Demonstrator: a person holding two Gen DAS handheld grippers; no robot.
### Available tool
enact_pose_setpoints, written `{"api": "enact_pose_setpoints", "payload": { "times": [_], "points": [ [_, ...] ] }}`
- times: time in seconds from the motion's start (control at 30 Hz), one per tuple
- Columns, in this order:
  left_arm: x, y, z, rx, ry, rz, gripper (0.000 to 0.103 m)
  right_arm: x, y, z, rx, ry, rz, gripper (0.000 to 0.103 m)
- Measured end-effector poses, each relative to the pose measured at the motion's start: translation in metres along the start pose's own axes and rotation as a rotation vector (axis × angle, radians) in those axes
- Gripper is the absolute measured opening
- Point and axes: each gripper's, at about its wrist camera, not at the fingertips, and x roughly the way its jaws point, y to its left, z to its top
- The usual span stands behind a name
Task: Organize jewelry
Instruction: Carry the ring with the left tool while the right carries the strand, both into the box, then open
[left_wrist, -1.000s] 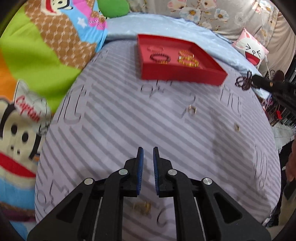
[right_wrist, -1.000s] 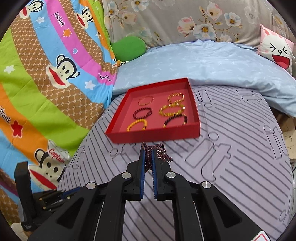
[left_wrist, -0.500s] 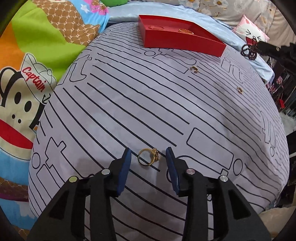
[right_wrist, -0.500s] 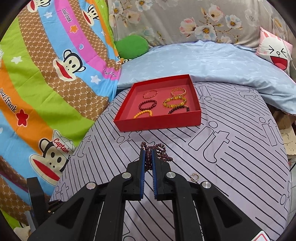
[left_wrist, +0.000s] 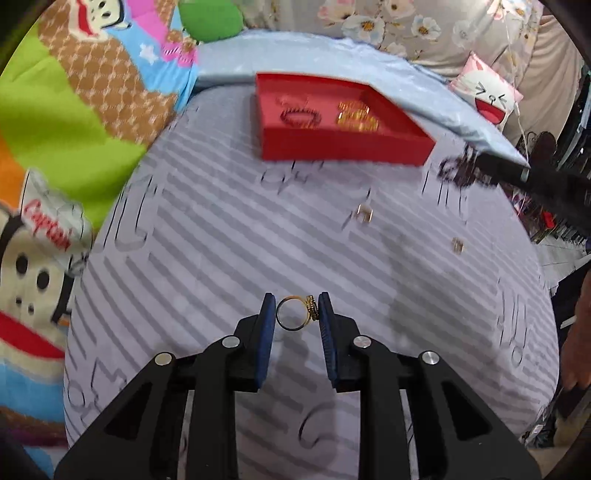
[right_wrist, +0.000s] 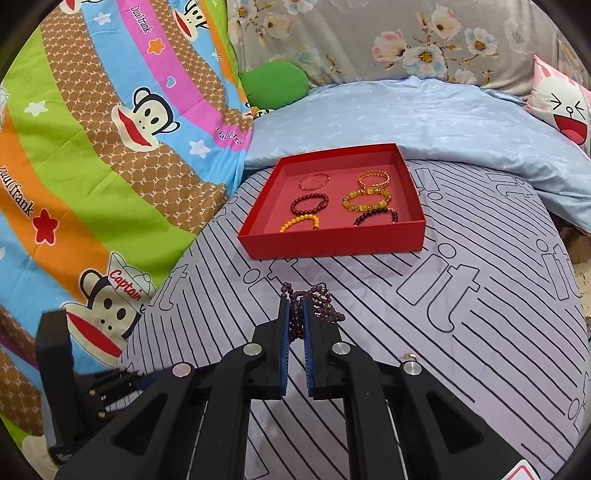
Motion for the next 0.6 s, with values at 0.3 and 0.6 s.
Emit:
{"api": "enact_pose_setpoints", "payload": {
  "times": [0.3,0.6],
  "points": [
    [0.029,-0.025,0.105,0.057,-0.138,-0.045,0.023,0.039,-0.018,0.053,-0.024,-0.041,-0.043,0.007],
    [0.087,-0.031,0.179,0.064,-0.158,-0.047,0.023,0.096,-0.036,0.100,-0.034,-0.032,-0.067,0.007]
  ]
}}
